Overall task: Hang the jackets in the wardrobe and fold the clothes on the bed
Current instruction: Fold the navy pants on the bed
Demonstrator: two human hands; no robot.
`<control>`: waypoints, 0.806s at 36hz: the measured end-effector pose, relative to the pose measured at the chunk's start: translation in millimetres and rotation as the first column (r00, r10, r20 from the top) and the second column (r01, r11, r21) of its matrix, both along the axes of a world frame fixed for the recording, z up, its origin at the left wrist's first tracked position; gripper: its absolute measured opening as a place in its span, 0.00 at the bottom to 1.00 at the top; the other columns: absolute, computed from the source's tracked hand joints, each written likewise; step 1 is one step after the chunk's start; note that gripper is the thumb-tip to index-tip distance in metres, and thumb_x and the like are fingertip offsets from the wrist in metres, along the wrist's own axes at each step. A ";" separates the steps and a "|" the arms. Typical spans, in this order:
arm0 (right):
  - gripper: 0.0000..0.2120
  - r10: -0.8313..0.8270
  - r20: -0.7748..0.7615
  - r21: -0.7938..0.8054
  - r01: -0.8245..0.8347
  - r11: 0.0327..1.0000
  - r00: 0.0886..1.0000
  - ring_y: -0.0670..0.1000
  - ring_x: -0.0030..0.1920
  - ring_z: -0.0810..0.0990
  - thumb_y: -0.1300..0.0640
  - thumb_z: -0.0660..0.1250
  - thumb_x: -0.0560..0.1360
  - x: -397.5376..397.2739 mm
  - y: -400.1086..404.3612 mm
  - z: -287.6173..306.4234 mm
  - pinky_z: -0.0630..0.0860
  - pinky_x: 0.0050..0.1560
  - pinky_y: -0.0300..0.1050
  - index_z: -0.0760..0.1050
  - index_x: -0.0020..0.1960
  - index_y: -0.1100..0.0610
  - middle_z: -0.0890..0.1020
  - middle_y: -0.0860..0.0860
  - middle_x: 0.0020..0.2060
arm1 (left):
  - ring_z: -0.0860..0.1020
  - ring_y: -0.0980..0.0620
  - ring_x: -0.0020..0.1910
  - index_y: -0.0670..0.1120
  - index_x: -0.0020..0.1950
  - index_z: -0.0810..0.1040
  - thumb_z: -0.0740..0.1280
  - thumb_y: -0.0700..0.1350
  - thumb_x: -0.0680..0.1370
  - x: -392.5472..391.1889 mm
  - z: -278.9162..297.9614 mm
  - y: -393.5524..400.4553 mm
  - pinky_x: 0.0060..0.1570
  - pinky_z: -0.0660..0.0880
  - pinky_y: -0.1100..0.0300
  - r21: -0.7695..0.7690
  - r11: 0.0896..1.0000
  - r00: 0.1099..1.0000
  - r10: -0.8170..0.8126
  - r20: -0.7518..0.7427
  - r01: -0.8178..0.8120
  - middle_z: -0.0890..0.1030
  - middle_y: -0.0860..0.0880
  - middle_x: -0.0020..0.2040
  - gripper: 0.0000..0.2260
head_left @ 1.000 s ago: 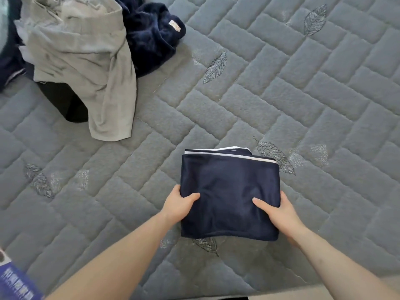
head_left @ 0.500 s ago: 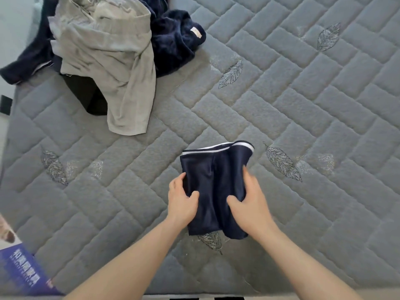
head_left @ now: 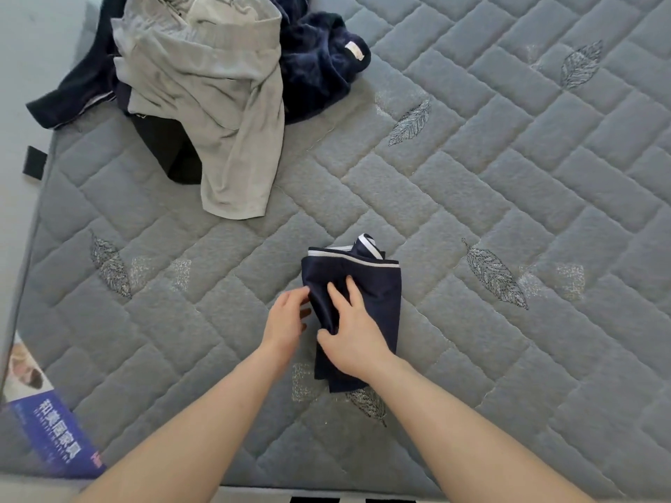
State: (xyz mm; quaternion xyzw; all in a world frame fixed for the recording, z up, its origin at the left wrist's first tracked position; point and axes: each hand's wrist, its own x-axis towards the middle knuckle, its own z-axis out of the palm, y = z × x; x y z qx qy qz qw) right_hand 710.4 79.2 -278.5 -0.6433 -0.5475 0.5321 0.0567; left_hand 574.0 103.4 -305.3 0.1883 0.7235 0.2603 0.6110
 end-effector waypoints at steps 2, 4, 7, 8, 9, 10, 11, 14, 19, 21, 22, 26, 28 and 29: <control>0.41 0.037 0.000 -0.024 -0.037 0.999 0.999 0.51 0.62 0.79 0.51 0.69 0.75 1.3 1.3 -5.1 0.74 0.65 0.49 0.51 0.82 0.43 0.39 0.41 0.82 | 0.78 0.52 0.60 0.50 0.62 0.74 0.72 0.54 0.76 4.1 -0.2 3.7 0.56 0.74 0.56 0.102 0.995 0.996 0.000 -0.094 0.010 0.78 0.49 0.63 0.18; 0.42 0.060 -0.021 -0.019 -0.060 0.998 0.998 0.47 0.58 0.80 0.49 0.70 0.74 5.4 -0.8 -9.2 0.76 0.62 0.49 0.52 0.81 0.40 0.40 0.37 0.81 | 0.74 0.54 0.62 0.49 0.68 0.69 0.77 0.55 0.71 9.3 4.1 8.4 0.61 0.71 0.60 0.245 0.953 0.928 -0.080 -0.365 0.178 0.71 0.52 0.67 0.30; 0.36 0.052 -0.074 0.033 -0.049 0.998 0.996 0.40 0.51 0.79 0.48 0.70 0.72 13.5 -11.7 -13.4 0.78 0.56 0.44 0.61 0.77 0.39 0.43 0.31 0.79 | 0.66 0.52 0.71 0.49 0.73 0.67 0.76 0.52 0.69 18.1 14.2 22.8 0.71 0.63 0.56 0.409 0.612 0.616 -0.167 -0.770 0.677 0.67 0.52 0.72 0.35; 0.34 0.049 -0.076 0.049 -0.045 0.998 0.996 0.40 0.51 0.78 0.48 0.69 0.72 16.4 -17.1 -14.5 0.77 0.55 0.43 0.62 0.76 0.39 0.45 0.30 0.78 | 0.64 0.51 0.74 0.50 0.75 0.66 0.76 0.51 0.69 23.0 17.7 30.2 0.73 0.61 0.54 0.395 0.459 0.530 -0.214 -0.820 0.796 0.66 0.52 0.74 0.36; 0.34 0.049 -0.074 0.059 -0.045 0.997 0.996 0.40 0.53 0.77 0.48 0.69 0.72 19.6 -23.2 -15.9 0.77 0.55 0.41 0.63 0.76 0.39 0.47 0.30 0.78 | 0.62 0.50 0.76 0.52 0.77 0.66 0.75 0.51 0.69 28.7 20.3 37.8 0.75 0.60 0.50 0.353 0.321 0.444 -0.280 -0.851 0.879 0.65 0.52 0.76 0.38; 0.34 0.050 -0.071 0.064 -0.046 0.997 0.996 0.40 0.55 0.76 0.48 0.68 0.72 22.9 -29.6 -17.5 0.77 0.56 0.41 0.62 0.76 0.39 0.48 0.30 0.78 | 0.59 0.48 0.78 0.54 0.78 0.64 0.75 0.51 0.70 34.7 21.6 45.0 0.77 0.57 0.46 0.283 0.213 0.344 -0.354 -0.870 0.935 0.64 0.52 0.78 0.39; 0.34 0.047 -0.070 0.066 -0.043 0.997 0.996 0.39 0.58 0.75 0.48 0.68 0.72 26.0 -35.7 -18.8 0.77 0.57 0.41 0.62 0.76 0.38 0.48 0.29 0.77 | 0.55 0.47 0.80 0.55 0.80 0.61 0.75 0.52 0.71 40.1 20.4 52.2 0.78 0.54 0.42 0.193 0.148 0.239 -0.429 -0.871 0.970 0.61 0.53 0.80 0.40; 0.32 -0.015 -0.053 0.087 0.020 0.996 0.998 0.37 0.64 0.72 0.49 0.69 0.73 32.1 -50.5 -20.6 0.77 0.61 0.43 0.65 0.75 0.38 0.49 0.26 0.76 | 0.52 0.44 0.81 0.58 0.82 0.54 0.74 0.58 0.73 43.3 13.8 75.8 0.78 0.54 0.39 -0.002 0.211 0.132 -0.620 -0.773 0.978 0.55 0.52 0.82 0.43; 0.28 -0.316 -0.014 0.189 0.313 0.931 0.949 0.43 0.63 0.71 0.51 0.73 0.73 30.8 -55.3 -18.3 0.76 0.63 0.49 0.69 0.70 0.42 0.64 0.32 0.69 | 0.71 0.44 0.69 0.59 0.77 0.62 0.70 0.63 0.76 35.7 4.2 97.4 0.65 0.70 0.44 -0.084 0.162 0.059 -0.718 -0.694 0.983 0.70 0.53 0.72 0.32; 0.30 -0.448 0.019 0.227 0.433 0.873 0.894 0.42 0.64 0.67 0.50 0.76 0.71 29.4 -51.6 -18.4 0.72 0.65 0.48 0.68 0.70 0.43 0.66 0.38 0.66 | 0.72 0.44 0.67 0.60 0.77 0.60 0.71 0.63 0.75 36.9 2.9 99.9 0.62 0.72 0.43 -0.056 0.133 0.054 -0.700 -0.712 0.990 0.66 0.53 0.73 0.35; 0.33 -0.512 0.031 0.223 0.493 0.841 0.859 0.42 0.64 0.65 0.49 0.77 0.70 29.4 -49.0 -19.3 0.70 0.67 0.48 0.66 0.71 0.44 0.66 0.40 0.66 | 0.72 0.44 0.67 0.61 0.78 0.57 0.72 0.63 0.74 37.9 2.7 101.5 0.61 0.73 0.42 -0.037 0.110 0.050 -0.697 -0.716 0.993 0.63 0.53 0.75 0.37; 0.46 -0.624 0.031 0.069 0.621 0.781 0.781 0.51 0.71 0.68 0.45 0.80 0.65 35.0 -37.1 -25.8 0.69 0.71 0.55 0.62 0.76 0.49 0.69 0.46 0.71 | 0.70 0.46 0.67 0.57 0.75 0.66 0.73 0.61 0.75 46.2 3.8 110.2 0.61 0.73 0.45 -0.055 -0.063 -0.083 -0.678 -0.730 0.997 0.61 0.55 0.78 0.32; 0.47 -0.665 -0.001 -0.064 0.663 0.746 0.747 0.51 0.69 0.73 0.42 0.81 0.62 40.7 -30.0 -29.4 0.73 0.68 0.56 0.62 0.75 0.47 0.74 0.45 0.68 | 0.71 0.47 0.65 0.52 0.68 0.74 0.72 0.59 0.76 53.2 4.4 114.9 0.61 0.72 0.47 -0.049 -0.092 -0.100 -0.690 -0.717 0.995 0.71 0.54 0.72 0.24; 0.46 -0.671 0.005 -0.104 0.667 0.737 0.742 0.51 0.67 0.75 0.41 0.81 0.61 44.1 -26.1 -31.5 0.75 0.66 0.56 0.64 0.73 0.46 0.76 0.44 0.66 | 0.73 0.48 0.62 0.49 0.64 0.77 0.72 0.57 0.76 56.3 5.3 116.8 0.60 0.73 0.47 -0.022 -0.055 -0.055 -0.720 -0.692 0.998 0.76 0.53 0.66 0.20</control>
